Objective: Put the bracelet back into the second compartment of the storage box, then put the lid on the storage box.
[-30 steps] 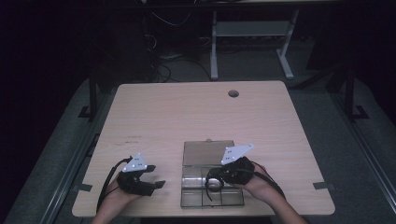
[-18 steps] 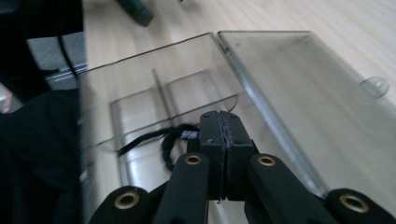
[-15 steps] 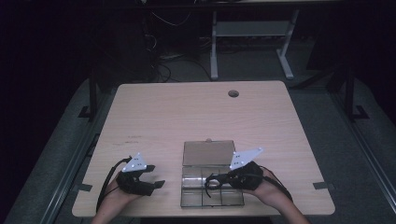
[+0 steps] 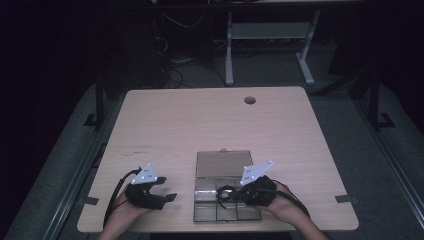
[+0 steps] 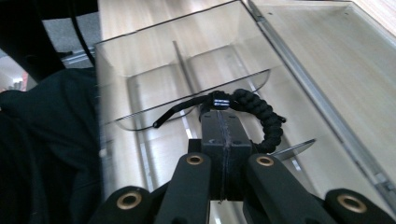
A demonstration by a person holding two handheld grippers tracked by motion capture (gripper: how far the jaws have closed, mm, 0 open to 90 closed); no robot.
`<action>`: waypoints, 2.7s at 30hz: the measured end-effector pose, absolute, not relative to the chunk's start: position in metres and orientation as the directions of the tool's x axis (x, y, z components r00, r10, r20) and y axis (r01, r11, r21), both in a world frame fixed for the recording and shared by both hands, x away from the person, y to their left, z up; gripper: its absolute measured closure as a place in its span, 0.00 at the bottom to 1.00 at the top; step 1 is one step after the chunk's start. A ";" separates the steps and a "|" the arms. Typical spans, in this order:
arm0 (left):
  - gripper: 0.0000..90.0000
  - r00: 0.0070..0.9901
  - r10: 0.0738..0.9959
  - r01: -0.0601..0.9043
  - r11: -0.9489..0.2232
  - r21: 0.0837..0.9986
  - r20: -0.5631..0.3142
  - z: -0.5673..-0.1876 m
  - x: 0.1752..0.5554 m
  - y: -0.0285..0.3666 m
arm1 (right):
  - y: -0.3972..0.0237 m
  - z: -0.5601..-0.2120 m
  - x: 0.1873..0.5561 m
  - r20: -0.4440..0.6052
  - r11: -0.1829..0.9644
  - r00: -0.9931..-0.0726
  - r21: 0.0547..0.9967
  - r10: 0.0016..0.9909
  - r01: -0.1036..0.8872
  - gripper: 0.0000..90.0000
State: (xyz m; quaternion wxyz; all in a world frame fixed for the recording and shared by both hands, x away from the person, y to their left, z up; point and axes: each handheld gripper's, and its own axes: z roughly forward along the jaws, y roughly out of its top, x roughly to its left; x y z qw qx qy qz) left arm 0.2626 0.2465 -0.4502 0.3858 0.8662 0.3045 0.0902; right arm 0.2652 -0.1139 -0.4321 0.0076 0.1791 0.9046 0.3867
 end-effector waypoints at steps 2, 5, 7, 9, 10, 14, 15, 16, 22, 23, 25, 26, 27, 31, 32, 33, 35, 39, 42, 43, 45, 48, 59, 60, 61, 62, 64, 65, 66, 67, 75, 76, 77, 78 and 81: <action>0.30 0.799 0.596 0.457 -0.518 0.723 -0.078 -0.450 0.263 0.246 | -0.112 -0.434 0.270 0.120 0.640 -0.935 0.699 0.334 0.318 0.99; 0.30 0.798 0.597 0.458 -0.517 0.723 -0.079 -0.451 0.263 0.246 | -0.108 -0.436 0.273 0.114 0.648 -0.935 0.692 0.336 0.317 1.00; 0.30 0.799 0.596 0.457 -0.516 0.724 -0.080 -0.451 0.263 0.246 | -0.108 -0.437 0.275 0.096 0.657 -0.939 0.691 0.330 0.302 1.00; 0.30 0.802 0.593 0.453 -0.522 0.723 -0.074 -0.450 0.263 0.245 | -0.107 -0.436 0.274 0.099 0.656 -0.938 0.690 0.333 0.305 0.99; 0.30 0.800 0.595 0.455 -0.518 0.725 -0.077 -0.450 0.263 0.245 | -0.108 -0.436 0.274 0.100 0.654 -0.937 0.691 0.333 0.307 0.99; 0.30 0.802 0.592 0.451 -0.512 0.732 -0.079 -0.448 0.263 0.244 | -0.113 -0.427 0.274 0.131 0.602 -0.925 0.725 0.357 0.335 0.95; 0.30 0.801 0.594 0.451 -0.510 0.732 -0.080 -0.447 0.263 0.243 | -0.116 -0.425 0.276 0.141 0.586 -0.921 0.734 0.364 0.344 0.92; 0.30 0.803 0.590 0.448 -0.511 0.734 -0.080 -0.447 0.264 0.243 | -0.118 -0.423 0.278 0.134 0.577 -0.919 0.742 0.371 0.341 0.89; 0.30 0.799 0.592 0.461 -0.491 0.739 -0.105 -0.441 0.269 0.237 | -0.128 -0.417 0.292 0.141 0.536 -0.896 0.758 0.421 0.371 0.72; 0.30 0.796 0.595 0.466 -0.484 0.741 -0.112 -0.440 0.270 0.236 | -0.129 -0.418 0.294 0.142 0.535 -0.893 0.757 0.427 0.376 0.70; 0.29 0.789 0.602 0.474 -0.465 0.748 -0.126 -0.437 0.273 0.235 | -0.133 -0.418 0.298 0.160 0.522 -0.884 0.756 0.439 0.395 0.66; 0.28 0.785 0.605 0.476 -0.456 0.752 -0.131 -0.436 0.275 0.235 | -0.134 -0.419 0.299 0.164 0.516 -0.880 0.756 0.446 0.403 0.65; 0.28 0.782 0.609 0.479 -0.450 0.754 -0.134 -0.434 0.276 0.234 | -0.136 -0.420 0.301 0.168 0.512 -0.876 0.755 0.453 0.410 0.63; 0.27 0.786 0.599 0.484 -0.443 0.755 -0.153 -0.429 0.283 0.230 | -0.143 -0.421 0.310 0.189 0.484 -0.845 0.749 0.500 0.453 0.58; 0.27 0.789 0.596 0.481 -0.447 0.754 -0.149 -0.429 0.284 0.228 | -0.144 -0.422 0.312 0.191 0.479 -0.839 0.747 0.509 0.461 0.56; 0.26 0.788 0.597 0.483 -0.449 0.752 -0.149 -0.428 0.286 0.227 | -0.146 -0.421 0.314 0.190 0.478 -0.832 0.743 0.520 0.468 0.55; 0.26 0.788 0.596 0.488 -0.446 0.750 -0.158 -0.428 0.290 0.224 | -0.149 -0.421 0.320 0.195 0.465 -0.820 0.743 0.538 0.481 0.54; 0.26 0.788 0.592 0.494 -0.441 0.749 -0.171 -0.426 0.302 0.218 | -0.157 -0.420 0.331 0.206 0.437 -0.791 0.740 0.577 0.511 0.51; 0.26 0.789 0.587 0.495 -0.436 0.751 -0.179 -0.424 0.310 0.214 | -0.165 -0.421 0.339 0.217 0.413 -0.768 0.738 0.603 0.533 0.50; 0.26 0.789 0.587 0.496 -0.436 0.751 -0.180 -0.424 0.313 0.212 | -0.167 -0.422 0.341 0.228 0.402 -0.757 0.734 0.613 0.547 0.50; 0.26 0.791 0.584 0.493 -0.436 0.753 -0.179 -0.423 0.318 0.209 | -0.171 -0.425 0.346 0.231 0.398 -0.745 0.727 0.626 0.560 0.49; 0.26 0.787 0.589 0.499 -0.437 0.748 -0.181 -0.425 0.325 0.204 | -0.173 -0.429 0.351 0.255 0.386 -0.725 0.709 0.640 0.590 0.46; 0.26 0.773 0.594 0.548 -0.449 0.706 -0.223 -0.436 0.347 0.185 | -0.177 -0.438 0.354 0.291 0.386 -0.692 0.658 0.661 0.646 0.38; 0.26 0.769 0.597 0.554 -0.445 0.704 -0.228 -0.437 0.350 0.184 | -0.176 -0.439 0.354 0.296 0.388 -0.689 0.651 0.662 0.652 0.37; 0.26 0.765 0.599 0.561 -0.437 0.703 -0.238 -0.439 0.352 0.184 | -0.175 -0.440 0.354 0.302 0.389 -0.684 0.642 0.664 0.661 0.37; 0.26 0.760 0.601 0.566 -0.428 0.705 -0.245 -0.441 0.353 0.183 | -0.175 -0.442 0.355 0.297 0.396 -0.687 0.640 0.663 0.658 0.37; 0.26 0.760 0.600 0.568 -0.431 0.701 -0.247 -0.444 0.354 0.182 | -0.173 -0.444 0.355 0.300 0.403 -0.683 0.626 0.666 0.668 0.37; 0.26 0.763 0.597 0.568 -0.439 0.696 -0.247 -0.445 0.354 0.182 | -0.173 -0.445 0.355 0.305 0.399 -0.677 0.620 0.670 0.675 0.37; 0.26 0.766 0.593 0.568 -0.444 0.693 -0.248 -0.446 0.354 0.181 | -0.172 -0.446 0.356 0.313 0.397 -0.676 0.618 0.668 0.678 0.36; 0.26 0.761 0.596 0.575 -0.440 0.690 -0.254 -0.447 0.354 0.180 | -0.172 -0.447 0.356 0.317 0.397 -0.675 0.615 0.666 0.681 0.36; 0.26 0.757 0.582 0.599 -0.437 0.671 -0.297 -0.452 0.356 0.179 | -0.172 -0.453 0.358 0.383 0.379 -0.658 0.588 0.648 0.715 0.36; 0.26 0.755 0.582 0.603 -0.435 0.669 -0.302 -0.452 0.357 0.180 | -0.173 -0.453 0.359 0.387 0.378 -0.657 0.586 0.647 0.717 0.36; 0.26 0.754 0.579 0.607 -0.433 0.666 -0.311 -0.453 0.357 0.180 | -0.173 -0.453 0.359 0.396 0.374 -0.655 0.584 0.644 0.721 0.36; 0.26 0.752 0.574 0.613 -0.430 0.663 -0.324 -0.453 0.357 0.180 | -0.173 -0.454 0.359 0.405 0.373 -0.653 0.580 0.640 0.725 0.36; 0.26 0.749 0.562 0.625 -0.426 0.654 -0.350 -0.455 0.359 0.180 | -0.172 -0.456 0.360 0.430 0.366 -0.647 0.571 0.630 0.735 0.34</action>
